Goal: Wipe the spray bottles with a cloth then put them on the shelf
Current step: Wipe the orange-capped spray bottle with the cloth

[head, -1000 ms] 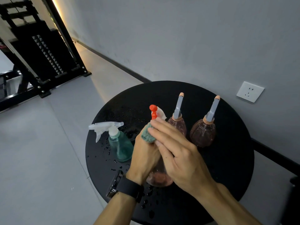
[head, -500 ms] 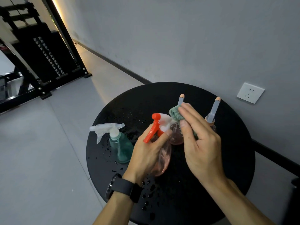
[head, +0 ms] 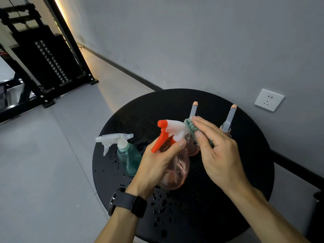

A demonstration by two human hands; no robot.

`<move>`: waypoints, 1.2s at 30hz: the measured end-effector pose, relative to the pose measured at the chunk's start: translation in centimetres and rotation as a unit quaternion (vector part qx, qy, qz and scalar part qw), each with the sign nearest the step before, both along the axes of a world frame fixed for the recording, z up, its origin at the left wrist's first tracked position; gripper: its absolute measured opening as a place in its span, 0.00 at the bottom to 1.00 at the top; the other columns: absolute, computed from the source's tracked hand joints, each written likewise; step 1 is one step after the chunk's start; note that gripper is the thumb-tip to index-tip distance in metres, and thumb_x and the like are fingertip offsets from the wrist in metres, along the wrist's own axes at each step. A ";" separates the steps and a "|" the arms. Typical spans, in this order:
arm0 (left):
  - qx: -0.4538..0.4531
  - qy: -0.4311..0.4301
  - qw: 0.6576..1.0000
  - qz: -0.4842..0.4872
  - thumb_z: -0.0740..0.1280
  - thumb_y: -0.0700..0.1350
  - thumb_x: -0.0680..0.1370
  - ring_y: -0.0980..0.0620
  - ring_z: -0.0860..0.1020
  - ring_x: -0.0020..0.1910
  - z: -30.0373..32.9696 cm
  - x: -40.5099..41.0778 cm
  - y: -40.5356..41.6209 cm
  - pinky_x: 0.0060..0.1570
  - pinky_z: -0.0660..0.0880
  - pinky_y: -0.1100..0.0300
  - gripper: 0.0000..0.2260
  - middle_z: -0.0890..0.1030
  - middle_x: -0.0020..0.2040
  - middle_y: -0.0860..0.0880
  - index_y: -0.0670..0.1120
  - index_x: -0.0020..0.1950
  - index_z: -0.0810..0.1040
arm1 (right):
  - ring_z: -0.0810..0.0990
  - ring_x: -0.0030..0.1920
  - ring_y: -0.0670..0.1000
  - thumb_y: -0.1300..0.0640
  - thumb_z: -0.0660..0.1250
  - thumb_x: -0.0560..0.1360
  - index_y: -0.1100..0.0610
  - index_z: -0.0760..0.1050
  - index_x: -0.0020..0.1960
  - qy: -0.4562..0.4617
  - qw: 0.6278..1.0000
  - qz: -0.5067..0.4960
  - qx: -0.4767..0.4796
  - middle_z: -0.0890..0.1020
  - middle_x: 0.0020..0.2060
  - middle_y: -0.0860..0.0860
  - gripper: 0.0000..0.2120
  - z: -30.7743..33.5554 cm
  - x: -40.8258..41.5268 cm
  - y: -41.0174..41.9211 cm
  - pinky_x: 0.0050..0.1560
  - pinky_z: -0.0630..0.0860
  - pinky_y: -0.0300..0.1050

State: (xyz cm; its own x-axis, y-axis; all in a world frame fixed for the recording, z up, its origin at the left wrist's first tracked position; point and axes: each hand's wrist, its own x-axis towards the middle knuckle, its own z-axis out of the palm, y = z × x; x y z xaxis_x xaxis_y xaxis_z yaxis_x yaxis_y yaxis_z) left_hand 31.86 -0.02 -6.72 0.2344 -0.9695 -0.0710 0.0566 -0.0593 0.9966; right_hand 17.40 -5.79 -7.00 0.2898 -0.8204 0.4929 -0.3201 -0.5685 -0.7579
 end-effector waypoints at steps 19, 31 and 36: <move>-0.018 -0.179 0.984 -0.006 0.70 0.47 0.79 0.64 0.71 0.28 -0.9 -1.9 -0.3 0.32 0.67 0.72 0.12 0.75 0.28 0.63 0.59 0.37 0.76 | 0.66 0.71 0.41 0.64 0.59 0.81 0.59 0.73 0.69 0.012 1.000 0.013 -0.010 0.71 0.66 0.44 0.17 0.3 1.0 0.7 0.70 0.63 0.32; -0.027 -0.139 0.989 0.049 0.69 0.53 0.79 0.63 0.71 0.30 -1.3 -1.0 -0.6 0.34 0.67 0.70 0.09 0.75 0.30 0.58 0.50 0.43 0.80 | 0.64 0.69 0.35 0.63 0.60 0.81 0.57 0.73 0.69 0.062 0.997 0.000 0.041 0.74 0.67 0.45 0.17 -0.2 0.1 0.1 0.66 0.60 0.22; -0.024 -0.188 0.980 0.066 0.65 0.53 0.82 0.59 0.65 0.30 -1.4 -0.6 -0.6 0.33 0.65 0.67 0.16 0.68 0.30 0.56 0.51 0.36 0.68 | 0.67 0.68 0.36 0.64 0.60 0.81 0.58 0.75 0.67 0.050 0.998 -0.024 0.028 0.76 0.65 0.45 0.16 -0.2 0.1 0.0 0.66 0.59 0.23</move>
